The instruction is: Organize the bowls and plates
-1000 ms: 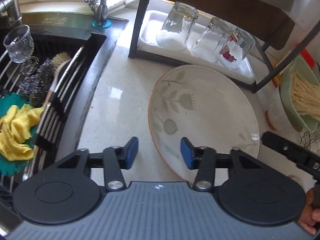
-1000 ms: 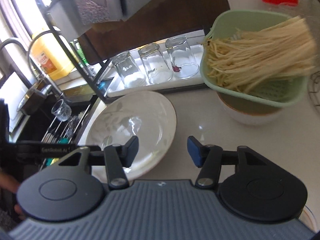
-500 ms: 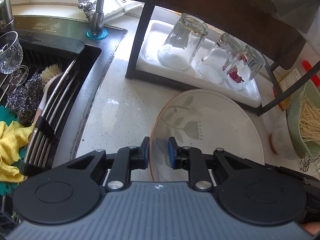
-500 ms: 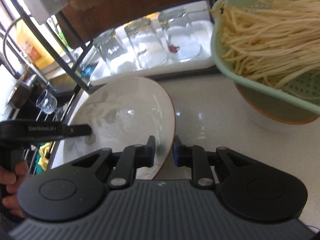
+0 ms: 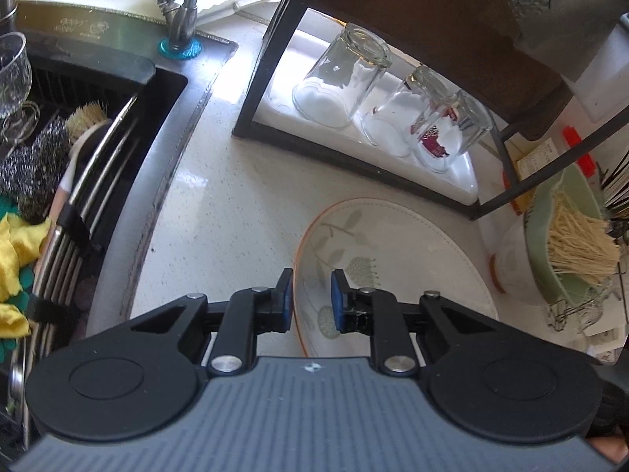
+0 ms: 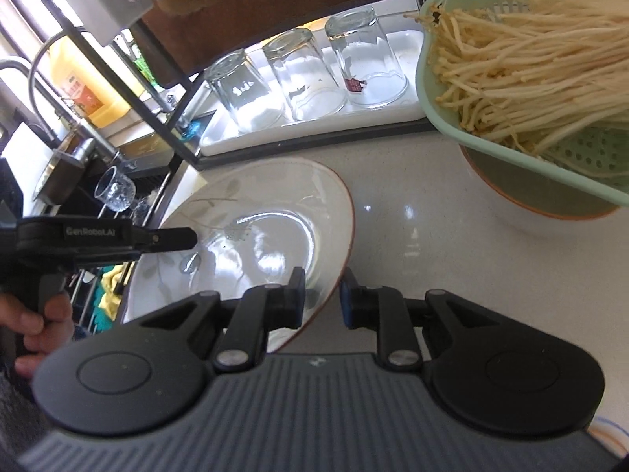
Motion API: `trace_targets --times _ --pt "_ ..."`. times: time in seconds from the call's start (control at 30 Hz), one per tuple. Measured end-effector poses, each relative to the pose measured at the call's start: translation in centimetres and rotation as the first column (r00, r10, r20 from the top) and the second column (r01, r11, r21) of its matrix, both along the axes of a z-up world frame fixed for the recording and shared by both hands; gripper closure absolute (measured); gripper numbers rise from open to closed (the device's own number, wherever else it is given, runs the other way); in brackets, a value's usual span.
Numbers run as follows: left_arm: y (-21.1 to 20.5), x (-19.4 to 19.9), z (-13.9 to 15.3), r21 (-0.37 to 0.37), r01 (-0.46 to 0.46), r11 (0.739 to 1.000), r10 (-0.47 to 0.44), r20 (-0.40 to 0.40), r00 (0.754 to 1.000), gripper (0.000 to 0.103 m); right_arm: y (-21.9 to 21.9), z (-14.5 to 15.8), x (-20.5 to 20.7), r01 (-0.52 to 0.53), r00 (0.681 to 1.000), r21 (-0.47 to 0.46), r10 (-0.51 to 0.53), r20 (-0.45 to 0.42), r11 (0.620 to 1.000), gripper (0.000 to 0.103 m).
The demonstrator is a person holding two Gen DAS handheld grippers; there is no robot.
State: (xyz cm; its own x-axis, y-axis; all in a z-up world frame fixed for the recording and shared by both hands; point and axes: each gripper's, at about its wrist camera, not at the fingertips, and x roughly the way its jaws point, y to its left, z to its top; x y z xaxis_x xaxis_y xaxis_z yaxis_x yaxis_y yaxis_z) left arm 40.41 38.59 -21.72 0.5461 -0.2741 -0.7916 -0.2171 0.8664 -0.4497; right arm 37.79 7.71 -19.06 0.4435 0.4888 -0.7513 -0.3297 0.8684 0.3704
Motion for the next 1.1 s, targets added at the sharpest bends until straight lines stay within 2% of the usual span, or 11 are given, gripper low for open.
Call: trace_targets --times 0.3,0.47,0.6,0.9,1.1 --pt "-1.6 -2.5 3.3 -0.020 0.028 0.999 -0.028 0.040 0.999 0.081 -1.9 2.5 -3.4 0.002 0.999 0.015 -0.003 0.035 1.000 0.081" --pt "-3.7 -4.1 5.6 -0.016 0.046 0.999 -0.045 0.057 0.997 0.081 -3.9 3.9 -5.4 0.019 0.998 0.035 -0.021 0.055 0.999 0.081" --pt "-5.4 -5.6 6.6 -0.040 0.048 0.998 -0.046 0.058 0.997 0.081 -5.7 4.8 -7.0 0.051 0.996 0.047 -0.055 0.077 0.998 0.081" --pt "-9.2 -7.9 6.5 -0.051 0.108 0.993 -0.106 0.042 0.993 0.081 -9.0 4.8 -9.9 0.066 0.993 0.024 -0.068 0.096 0.998 0.081" --pt "-10.5 -9.4 6.7 -0.072 0.108 0.992 -0.104 0.053 0.993 0.081 -10.7 4.8 -11.8 0.070 0.994 0.027 -0.072 0.087 0.997 0.081"
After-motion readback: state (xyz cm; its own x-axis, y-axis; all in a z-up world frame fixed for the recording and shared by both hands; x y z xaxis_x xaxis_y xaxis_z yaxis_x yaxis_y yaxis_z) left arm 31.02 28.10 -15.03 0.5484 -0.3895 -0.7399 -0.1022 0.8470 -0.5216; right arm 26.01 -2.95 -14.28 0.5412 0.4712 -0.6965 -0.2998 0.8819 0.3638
